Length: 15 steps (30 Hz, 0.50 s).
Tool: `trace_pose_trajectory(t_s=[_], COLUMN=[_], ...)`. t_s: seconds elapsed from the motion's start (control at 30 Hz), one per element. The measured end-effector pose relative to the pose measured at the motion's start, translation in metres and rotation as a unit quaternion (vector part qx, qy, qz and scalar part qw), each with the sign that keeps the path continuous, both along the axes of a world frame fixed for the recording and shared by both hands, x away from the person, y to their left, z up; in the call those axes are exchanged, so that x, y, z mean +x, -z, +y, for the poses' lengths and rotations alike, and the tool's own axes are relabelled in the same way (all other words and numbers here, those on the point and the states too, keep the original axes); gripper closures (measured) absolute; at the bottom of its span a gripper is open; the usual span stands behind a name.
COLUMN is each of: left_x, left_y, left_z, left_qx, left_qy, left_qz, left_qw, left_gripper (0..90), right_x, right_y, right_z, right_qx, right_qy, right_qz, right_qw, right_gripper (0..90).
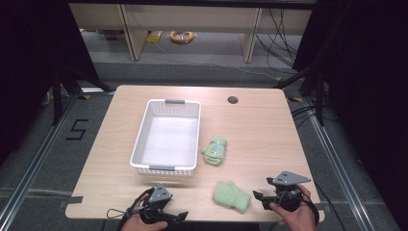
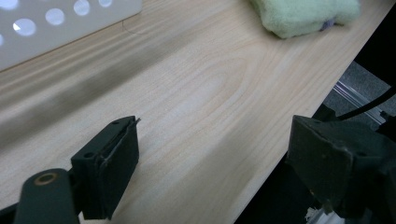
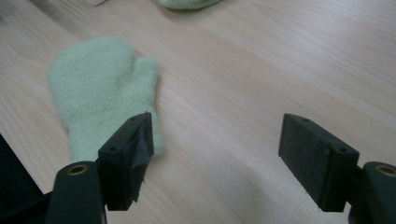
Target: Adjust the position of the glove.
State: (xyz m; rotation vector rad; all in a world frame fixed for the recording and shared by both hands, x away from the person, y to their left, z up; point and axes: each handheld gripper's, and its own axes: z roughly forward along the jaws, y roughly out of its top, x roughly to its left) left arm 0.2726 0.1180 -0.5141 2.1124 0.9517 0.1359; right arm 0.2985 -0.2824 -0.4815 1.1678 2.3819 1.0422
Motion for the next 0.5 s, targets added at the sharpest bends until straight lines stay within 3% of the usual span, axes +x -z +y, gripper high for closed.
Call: trace_pose_trajectory(t_s=[0.1,0.23,0.33,0.37,0.43,0.47,0.5], left_x=[0.000,0.000,0.000,0.001,0.002,0.003,0.002], left_y=[0.000,-0.001,-0.004,-0.005,-0.005,-0.006,-0.006], left_z=[0.000,-0.002,-0.002,-0.002,-0.007,-0.007,-0.012], left_qx=[-0.002,-0.006,-0.023,-0.021,-0.044,-0.036,-0.045], left_qy=[-0.001,0.004,-0.005,0.004,-0.009,0.004,-0.002], left_qz=[-0.001,-0.004,0.000,0.001,0.016,0.014,0.015], left_qw=[1.0000,1.0000,0.9997,0.9998,0.9989,0.9992,0.9988], left_gripper=[16.2,16.8,17.1,17.4,17.5,17.6,17.7], right_x=[0.001,-0.001,-0.002,-0.003,-0.004,-0.004,-0.004], right_y=[-0.001,-0.002,-0.003,-0.003,-0.003,-0.004,-0.005], right_z=[-0.001,0.000,0.003,0.005,0.007,0.008,0.009], right_qx=[0.000,0.002,0.000,0.000,-0.003,-0.004,-0.004], right_qy=[-0.012,-0.013,-0.022,-0.024,-0.032,-0.035,-0.038], right_qz=[-0.013,-0.009,-0.011,-0.008,-0.005,-0.009,-0.011], right_qw=[0.9999,0.9999,0.9997,0.9997,0.9995,0.9993,0.9992], right_gripper=[33.2,36.7,39.5,40.5,42.6,43.3,43.6])
